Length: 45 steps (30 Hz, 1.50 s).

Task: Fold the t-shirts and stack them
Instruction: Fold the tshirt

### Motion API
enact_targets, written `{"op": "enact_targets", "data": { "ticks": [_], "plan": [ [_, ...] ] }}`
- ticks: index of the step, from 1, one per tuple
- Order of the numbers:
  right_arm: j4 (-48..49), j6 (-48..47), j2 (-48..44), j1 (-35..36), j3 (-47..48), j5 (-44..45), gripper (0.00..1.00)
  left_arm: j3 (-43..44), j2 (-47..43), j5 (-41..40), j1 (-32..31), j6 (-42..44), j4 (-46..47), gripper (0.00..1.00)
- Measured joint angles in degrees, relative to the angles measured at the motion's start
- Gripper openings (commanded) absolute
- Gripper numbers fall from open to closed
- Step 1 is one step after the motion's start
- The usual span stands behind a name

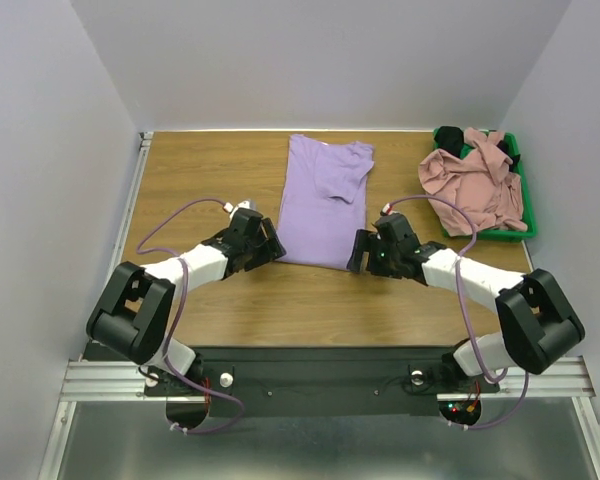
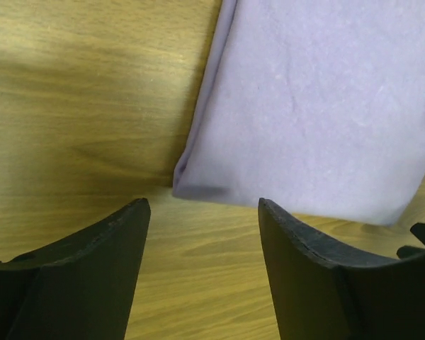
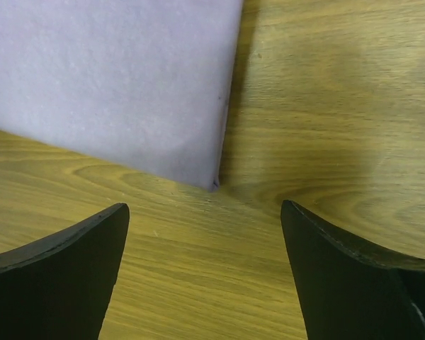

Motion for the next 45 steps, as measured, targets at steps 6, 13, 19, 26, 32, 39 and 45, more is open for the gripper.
{"op": "enact_targets", "data": {
  "ticks": [6,13,19,26,32,39,45],
  "plan": [
    [3.52,1.25,3.17,0.00,-0.22,-3.15,0.52,0.96,4.42,0.02,0.02,-0.26,2.47,0.44],
    [8.07,2.43,8.17,-0.02,0.76,-5.29,0.43,1.95,7.41,0.00,0.24,-0.42,4.55,0.08],
    [9.64,2.84,9.70,-0.02,1.05,-5.03,0.09,2.47,8.68,0.76,0.28,-0.42,6.12,0.00],
    [8.90,3.67,4.07,0.00,-3.67,-6.93,0.00,-3.78,3.63,2.12,-0.04,-1.70,7.76,0.00],
    [0.94,5.14,-13.66,2.75,-12.52,-11.08,0.00,-15.96,-10.93,3.65,-6.86,-4.02,5.14,0.00],
    [-12.50,6.62,-27.71,8.04,-14.05,-13.90,0.00,-21.29,-28.79,4.35,-16.70,-8.35,-4.17,0.00],
    [-18.69,6.54,-29.86,8.26,-10.56,-11.61,0.00,-19.26,-37.73,2.23,-16.96,-8.81,-7.76,0.00]
  ]
}}
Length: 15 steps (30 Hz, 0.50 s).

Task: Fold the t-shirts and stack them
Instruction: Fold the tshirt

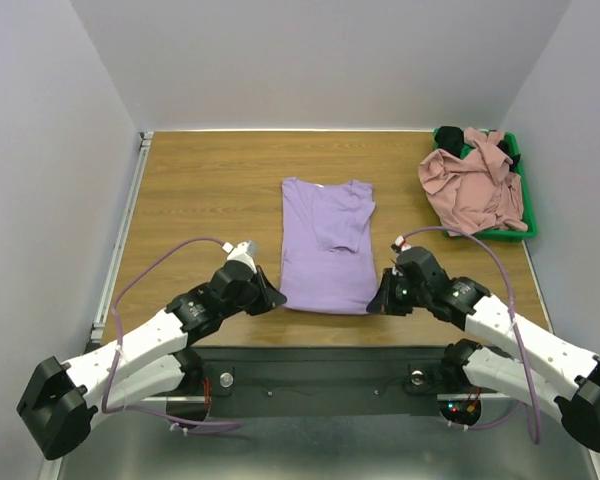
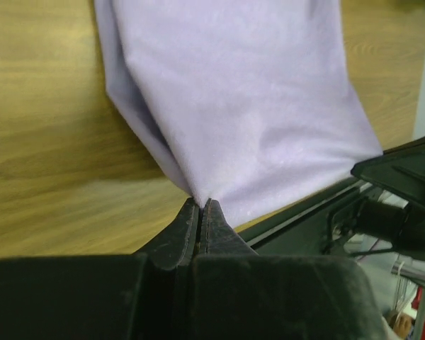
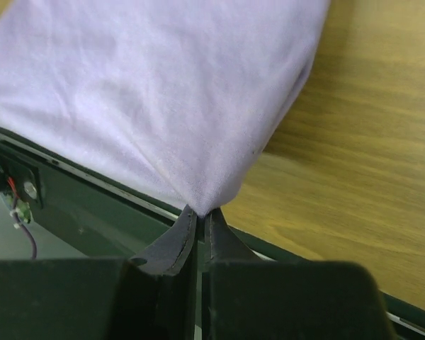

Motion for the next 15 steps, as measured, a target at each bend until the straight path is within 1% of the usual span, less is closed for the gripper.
{"op": "enact_targets", "data": {
  "ticks": [3,8,10,15],
  "plan": [
    [-1.14,0.00,0.87,0.07,3.72,3.54,0.00,4.37,1.88,-3.23,-0.04,0.11,-1.20,0.00],
    [-1.57,-0.46,4.09,0.11,11.10,13.97,0.00,14.16,10.21,-7.52,0.94,1.29,-1.86,0.00],
    [-1.97,-1.16,5.79,0.11,14.12,18.43,0.00,18.53,14.80,-8.37,2.69,2.12,-1.44,0.00],
    [-1.20,-3.78,12.66,-0.48,21.46,25.29,0.00,24.92,20.92,-8.52,7.23,4.09,-0.96,0.00]
  ]
}}
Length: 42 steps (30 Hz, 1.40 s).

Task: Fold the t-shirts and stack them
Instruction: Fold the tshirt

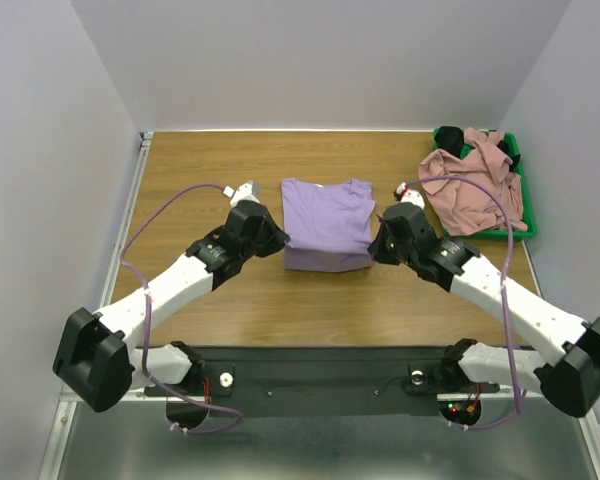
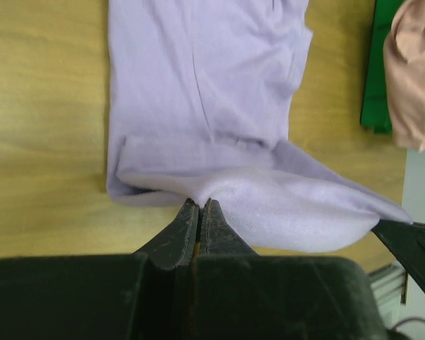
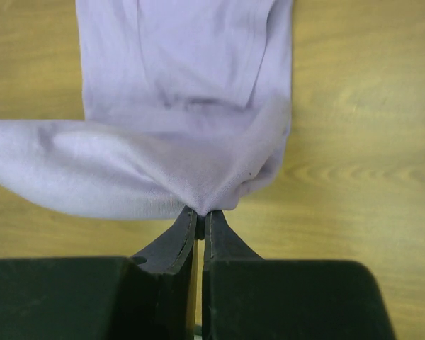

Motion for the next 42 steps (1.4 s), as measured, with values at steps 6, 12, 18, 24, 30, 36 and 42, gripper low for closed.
{"op": "enact_targets", "data": {
  "ticks": [6,12,18,24,30,36,42],
  "plan": [
    [2.91,-3.34,10.43,-3.08,8.63,3.10,0.00,7.50,6.54,1.57,6.01,3.21,0.61,0.00],
    [5.07,-6.80,17.14,-6.58,16.61,3.37,0.00,13.92,10.78,2.08,8.50,5.90,1.36,0.00],
    [6.54,-8.17,20.72,-8.96,19.98,1.99,0.00,21.42,17.90,3.52,11.10,8.59,2.27,0.00],
    [8.22,-8.96,27.52,-12.96,23.21,-0.81,0.00,27.71,26.56,4.37,12.50,10.78,2.27,0.00],
    [10.47,-9.33,36.17,-16.76,27.67,-4.81,0.00,35.19,36.59,5.57,14.21,13.64,3.85,0.00],
    [11.37,-8.52,45.05,-20.11,33.40,-6.45,0.66,44.78,47.39,8.13,15.30,16.37,4.20,0.99],
    [11.72,-8.79,52.78,-23.19,40.46,-8.15,1.00,53.92,54.07,8.09,16.15,18.12,1.75,0.98]
  ]
}}
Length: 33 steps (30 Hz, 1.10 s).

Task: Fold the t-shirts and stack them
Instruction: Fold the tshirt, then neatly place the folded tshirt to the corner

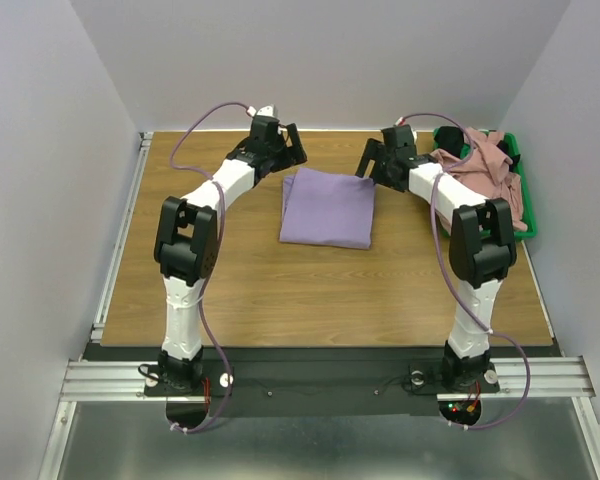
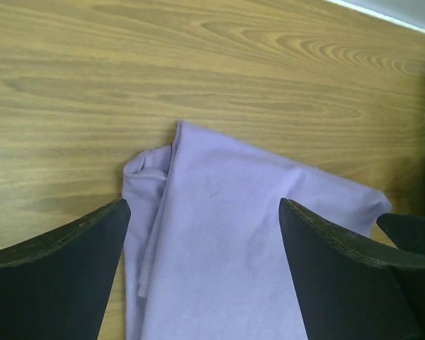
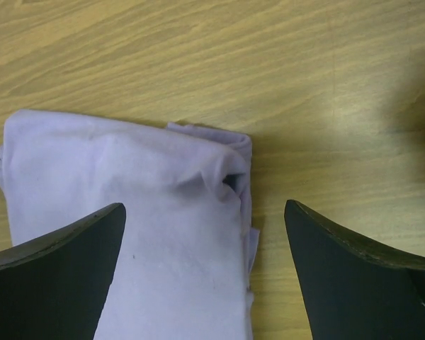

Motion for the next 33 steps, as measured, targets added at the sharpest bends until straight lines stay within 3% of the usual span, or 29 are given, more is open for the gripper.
{"op": "enact_targets", "data": {
  "ticks": [4,8,15,23,29,30,32,33],
  "plan": [
    [0.13,-0.39,-1.05,-0.35,-0.39,-2.32,1.00,-0.15,-1.07,0.04,0.42,1.16,0.04,0.99],
    [0.94,-1.49,-5.95,-0.24,-5.68,-6.32,1.00,-6.88,-5.14,1.05,0.55,2.45,1.09,0.98],
    [2.99,-2.93,-21.64,-0.24,-24.17,-14.16,1.00,-15.02,-6.84,4.42,0.37,6.38,1.84,0.99],
    [5.55,-1.31,-45.90,-0.24,-47.58,-15.87,1.00,-13.75,-2.47,6.16,0.13,9.60,2.34,0.99],
    [5.73,0.81,-53.81,-0.24,-55.17,-15.74,1.00,-7.06,4.70,5.18,-0.42,10.93,1.55,0.98],
    [5.79,0.90,-54.58,-0.24,-55.76,-15.58,1.00,-5.95,5.31,4.87,-0.59,11.06,1.29,0.97],
    [5.99,1.20,-56.81,-0.24,-57.29,-14.80,1.00,-4.59,6.40,3.50,-1.16,11.21,0.90,0.83],
    [6.05,1.22,-57.81,-0.24,-57.83,-14.58,1.00,-3.65,7.10,2.40,-1.57,11.50,0.59,0.71]
  ]
}}
